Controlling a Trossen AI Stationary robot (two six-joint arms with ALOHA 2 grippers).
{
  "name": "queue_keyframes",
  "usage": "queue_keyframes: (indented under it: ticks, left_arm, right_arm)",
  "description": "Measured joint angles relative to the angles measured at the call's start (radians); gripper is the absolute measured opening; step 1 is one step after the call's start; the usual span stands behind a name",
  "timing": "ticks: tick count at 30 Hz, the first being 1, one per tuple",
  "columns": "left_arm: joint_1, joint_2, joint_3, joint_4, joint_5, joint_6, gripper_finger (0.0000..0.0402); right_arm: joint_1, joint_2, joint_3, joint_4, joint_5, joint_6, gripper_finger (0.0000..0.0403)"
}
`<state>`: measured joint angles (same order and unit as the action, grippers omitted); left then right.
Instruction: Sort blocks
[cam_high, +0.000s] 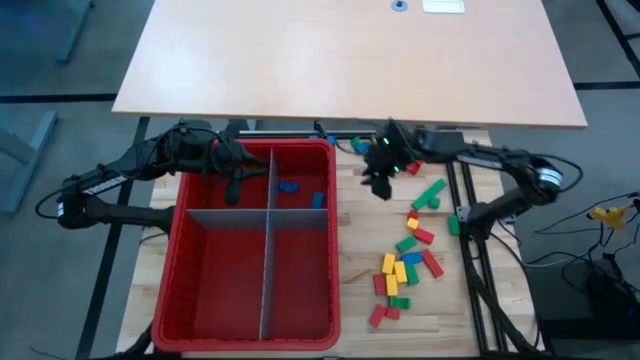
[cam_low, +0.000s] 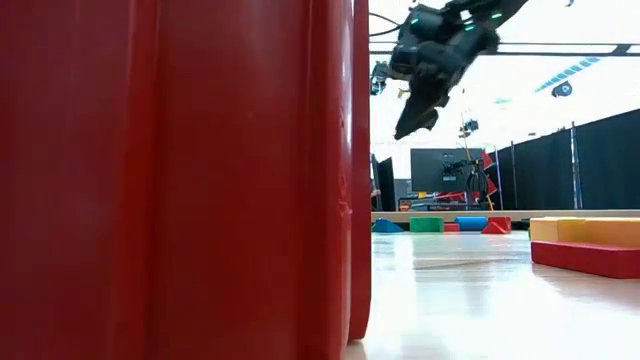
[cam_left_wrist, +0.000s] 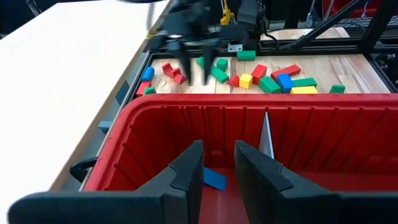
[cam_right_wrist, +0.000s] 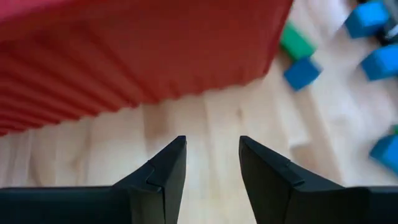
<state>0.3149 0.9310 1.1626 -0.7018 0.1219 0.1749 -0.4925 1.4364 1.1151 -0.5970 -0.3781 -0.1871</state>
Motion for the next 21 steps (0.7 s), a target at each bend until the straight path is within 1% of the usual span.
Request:
queue_keyframes:
  ticks: [2,5,6,8,10,14,21]
  left_arm:
    - [0.0,0.0,0.0,-0.003,0.0,0.0,0.0078]
    - [0.0,0.0,0.0,-0.002,0.0,0.0,0.0078]
    - [0.0,0.0,0.0,-0.002,0.0,0.0,0.0078]
    - [0.0,0.0,0.0,-0.001,0.0,0.0,0.0079]
    - [0.0,0.0,0.0,0.005,0.001,0.0,0.008]
    - [0.0,0.0,0.0,0.013,0.001,-0.003,0.0078]
    - [0.0,0.0,0.0,0.013,0.001,-0.03,0.0083]
  right_arm:
    - [0.041,-0.078,-0.087,0.016,0.054,0.039,0.0124]
    - [0.094,-0.18,-0.216,0.015,0.174,0.105,0.012]
    - [0.112,-0.209,-0.255,0.012,0.2,0.126,0.0119]
    - [0.144,-0.257,-0.323,0.012,0.224,0.165,0.012]
    - [0.175,-0.295,-0.379,0.013,0.225,0.2,0.0124]
    - [0.249,-0.324,-0.457,0.011,0.274,0.269,0.0137]
    - [0.416,-0.308,-0.541,0.008,0.317,0.382,0.0159]
